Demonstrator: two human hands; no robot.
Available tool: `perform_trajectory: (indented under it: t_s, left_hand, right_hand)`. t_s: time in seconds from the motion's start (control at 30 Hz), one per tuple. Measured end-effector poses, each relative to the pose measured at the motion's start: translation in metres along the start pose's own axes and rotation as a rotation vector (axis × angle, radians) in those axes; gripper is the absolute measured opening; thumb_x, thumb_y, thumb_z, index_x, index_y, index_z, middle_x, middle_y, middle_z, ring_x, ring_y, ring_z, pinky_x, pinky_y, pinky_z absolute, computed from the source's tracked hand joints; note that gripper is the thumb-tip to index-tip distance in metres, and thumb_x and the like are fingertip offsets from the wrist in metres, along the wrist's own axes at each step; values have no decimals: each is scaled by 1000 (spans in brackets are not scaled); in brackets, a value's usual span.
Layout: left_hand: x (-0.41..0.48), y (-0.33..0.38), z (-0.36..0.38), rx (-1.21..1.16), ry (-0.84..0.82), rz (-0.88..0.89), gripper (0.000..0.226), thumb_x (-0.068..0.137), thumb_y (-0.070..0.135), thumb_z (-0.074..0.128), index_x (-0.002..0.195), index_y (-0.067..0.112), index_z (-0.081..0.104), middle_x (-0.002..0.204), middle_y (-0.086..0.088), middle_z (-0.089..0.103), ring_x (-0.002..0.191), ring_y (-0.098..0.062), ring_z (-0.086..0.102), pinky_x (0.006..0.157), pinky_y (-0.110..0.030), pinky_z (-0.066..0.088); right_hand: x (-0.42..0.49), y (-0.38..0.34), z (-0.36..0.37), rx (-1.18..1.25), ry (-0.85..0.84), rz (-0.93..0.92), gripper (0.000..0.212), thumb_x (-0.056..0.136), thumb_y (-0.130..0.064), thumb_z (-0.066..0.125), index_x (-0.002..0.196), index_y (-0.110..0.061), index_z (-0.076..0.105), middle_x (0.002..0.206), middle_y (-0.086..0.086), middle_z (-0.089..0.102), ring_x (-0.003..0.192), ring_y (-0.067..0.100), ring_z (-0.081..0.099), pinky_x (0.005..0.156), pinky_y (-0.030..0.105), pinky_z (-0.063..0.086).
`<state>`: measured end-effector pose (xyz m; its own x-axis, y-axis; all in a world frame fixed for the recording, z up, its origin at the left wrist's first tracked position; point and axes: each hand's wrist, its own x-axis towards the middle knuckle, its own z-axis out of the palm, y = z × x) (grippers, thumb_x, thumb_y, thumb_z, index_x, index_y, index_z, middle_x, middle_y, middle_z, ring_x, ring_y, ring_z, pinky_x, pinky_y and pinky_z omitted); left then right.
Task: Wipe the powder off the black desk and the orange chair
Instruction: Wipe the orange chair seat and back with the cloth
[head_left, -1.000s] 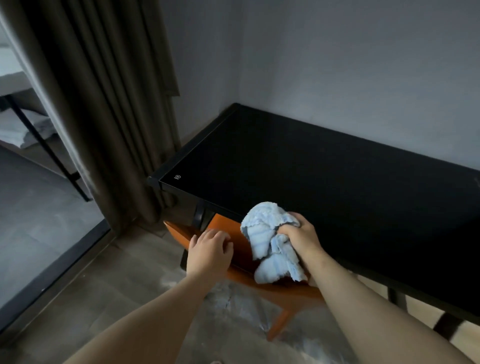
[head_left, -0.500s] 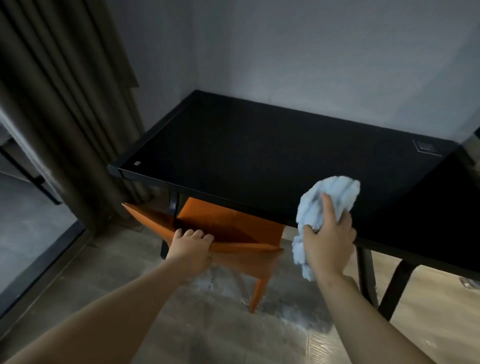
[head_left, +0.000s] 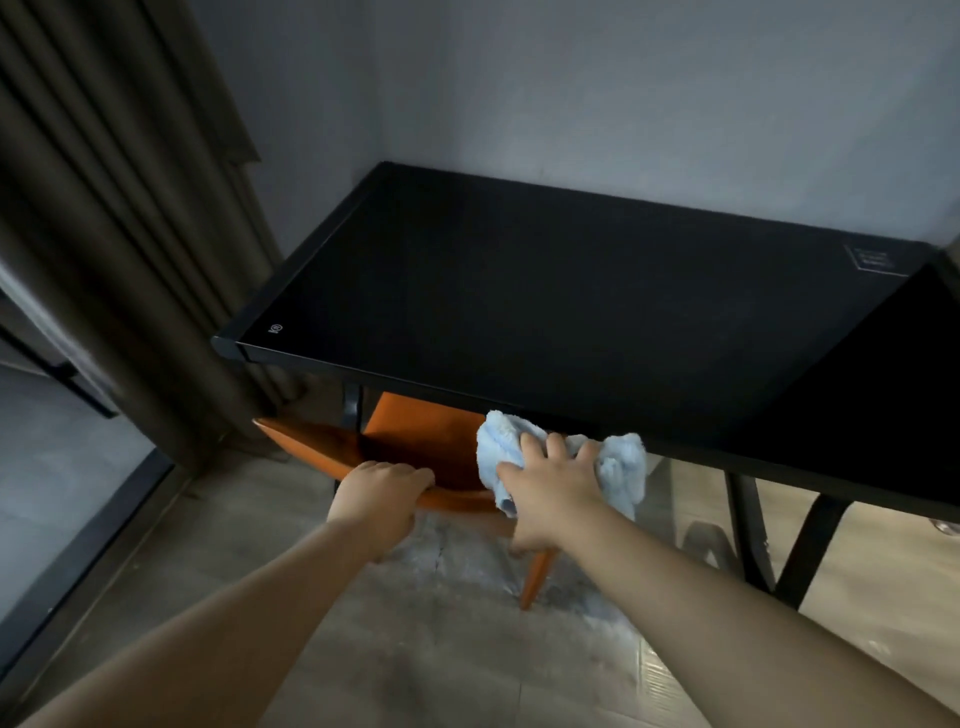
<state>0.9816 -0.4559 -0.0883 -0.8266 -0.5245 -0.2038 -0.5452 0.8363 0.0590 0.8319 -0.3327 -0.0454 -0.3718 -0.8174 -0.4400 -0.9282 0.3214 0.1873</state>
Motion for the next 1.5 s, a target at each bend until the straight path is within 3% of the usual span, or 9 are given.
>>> perform_trajectory:
  t_s: [0.1, 0.27, 0.47, 0.77, 1.17, 1.4, 1.5]
  left_hand:
    - [9, -8, -3, 50, -63, 32, 18, 85, 19, 53, 100, 27, 51, 97, 7, 61, 87, -16, 61, 65, -25, 42]
    - [19, -20, 6, 120, -104, 126, 23, 89, 21, 54, 111, 24, 47, 101, 5, 57, 91, -17, 59, 74, -29, 49]
    - [19, -23, 1, 131, -93, 194, 18, 92, 20, 53, 108, 26, 51, 98, 9, 51, 86, -14, 59, 64, -25, 40]
    - [-36, -22, 4, 124, -172, 288, 23, 90, 27, 54, 113, 27, 52, 111, 6, 53, 99, -19, 59, 79, -32, 49]
    - [-127, -19, 28, 83, -210, 378, 13, 87, 30, 53, 99, 29, 57, 98, 10, 57, 82, -10, 56, 60, -21, 33]
    - [-159, -20, 33, 62, -295, 333, 9, 83, 26, 48, 91, 30, 52, 83, 13, 42, 72, -9, 50, 47, -17, 22]
    - [-164, -18, 30, 39, -306, 301, 13, 82, 26, 49, 94, 30, 53, 87, 14, 46, 75, -7, 51, 51, -16, 29]
  right_hand:
    - [10, -12, 4, -96, -2, 61, 59, 78, -47, 65, 129, -27, 45, 140, 14, 30, 127, 39, 28, 99, 66, 23]
    - [23, -16, 11, -111, 88, 39, 35, 86, -37, 59, 119, -26, 57, 130, 9, 47, 122, 35, 37, 98, 60, 26]
    - [12, -13, 6, -39, 158, -50, 19, 89, -30, 54, 103, -21, 63, 110, 3, 57, 112, 27, 45, 95, 54, 29]
    - [-40, -42, 21, -13, 167, -88, 20, 88, -30, 56, 106, -22, 61, 110, 2, 58, 109, 24, 46, 94, 48, 30]
    - [-115, -81, 55, 59, 150, -253, 16, 84, -29, 57, 98, -25, 62, 102, -2, 59, 104, 22, 47, 81, 43, 26]
    - [-135, -94, 62, 78, 164, -393, 20, 82, -33, 59, 97, -21, 65, 95, 0, 62, 100, 23, 51, 82, 43, 29]
    - [-137, -93, 65, 110, 152, -393, 23, 82, -36, 58, 101, -24, 64, 100, -1, 61, 103, 22, 49, 84, 43, 28]
